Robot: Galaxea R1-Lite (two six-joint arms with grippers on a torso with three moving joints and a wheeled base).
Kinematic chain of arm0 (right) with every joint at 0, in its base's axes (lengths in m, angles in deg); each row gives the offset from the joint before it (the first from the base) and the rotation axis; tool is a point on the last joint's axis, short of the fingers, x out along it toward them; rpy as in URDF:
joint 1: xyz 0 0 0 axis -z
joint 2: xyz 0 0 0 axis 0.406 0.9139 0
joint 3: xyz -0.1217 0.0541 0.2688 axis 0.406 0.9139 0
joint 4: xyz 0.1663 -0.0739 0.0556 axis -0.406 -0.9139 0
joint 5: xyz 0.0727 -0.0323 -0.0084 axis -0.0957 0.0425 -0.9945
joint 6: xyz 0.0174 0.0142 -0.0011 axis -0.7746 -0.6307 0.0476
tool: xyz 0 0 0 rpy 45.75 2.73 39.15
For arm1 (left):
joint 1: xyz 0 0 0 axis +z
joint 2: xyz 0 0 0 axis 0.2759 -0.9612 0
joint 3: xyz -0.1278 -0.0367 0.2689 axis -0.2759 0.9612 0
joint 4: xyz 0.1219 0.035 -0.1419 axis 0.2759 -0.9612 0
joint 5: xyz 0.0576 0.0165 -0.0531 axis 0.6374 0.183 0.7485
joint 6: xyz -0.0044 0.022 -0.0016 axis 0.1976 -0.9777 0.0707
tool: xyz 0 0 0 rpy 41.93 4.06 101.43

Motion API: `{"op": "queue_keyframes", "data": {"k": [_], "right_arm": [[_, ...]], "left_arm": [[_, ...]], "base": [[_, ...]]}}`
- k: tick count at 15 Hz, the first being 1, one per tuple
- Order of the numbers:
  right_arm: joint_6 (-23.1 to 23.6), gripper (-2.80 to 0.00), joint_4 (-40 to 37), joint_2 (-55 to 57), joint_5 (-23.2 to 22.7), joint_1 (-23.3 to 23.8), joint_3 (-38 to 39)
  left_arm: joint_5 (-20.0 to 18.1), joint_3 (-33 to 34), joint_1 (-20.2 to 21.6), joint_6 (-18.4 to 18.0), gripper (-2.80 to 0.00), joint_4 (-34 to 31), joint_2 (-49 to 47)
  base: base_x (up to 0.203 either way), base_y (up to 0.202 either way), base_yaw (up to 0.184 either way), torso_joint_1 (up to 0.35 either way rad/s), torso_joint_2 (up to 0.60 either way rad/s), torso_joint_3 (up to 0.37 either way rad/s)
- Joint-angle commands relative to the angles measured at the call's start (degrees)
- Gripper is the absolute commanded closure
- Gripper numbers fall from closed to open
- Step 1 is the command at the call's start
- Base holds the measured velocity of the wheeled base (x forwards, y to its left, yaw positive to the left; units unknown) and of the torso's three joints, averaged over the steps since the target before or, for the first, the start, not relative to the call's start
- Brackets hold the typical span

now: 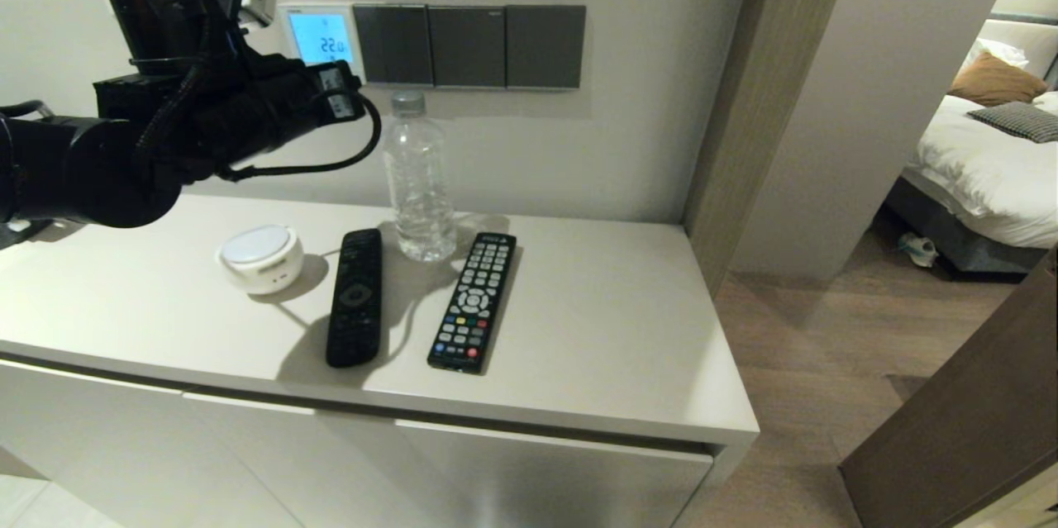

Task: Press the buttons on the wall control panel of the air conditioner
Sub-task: Turn off the central air conditioner

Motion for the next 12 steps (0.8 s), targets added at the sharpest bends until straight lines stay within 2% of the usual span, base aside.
{"op": "queue_keyframes", "data": {"k": [1,12], "right_arm": [[0.0,0.0,0.0,0.1,0.0,0.0,0.1],[0.0,0.0,0.0,0.1,0.0,0.0,0.1]], "left_arm": [[0.0,-0.6,0.5,0.1,0.0,0.2,-0.6],[0.1,-2.5,1.7,0.4,0.0,0.2,-3.7]], "base": [[0.0,0.0,0.0,0.0,0.0,0.0],[0.0,0.0,0.0,0.0,0.0,0.0]]}}
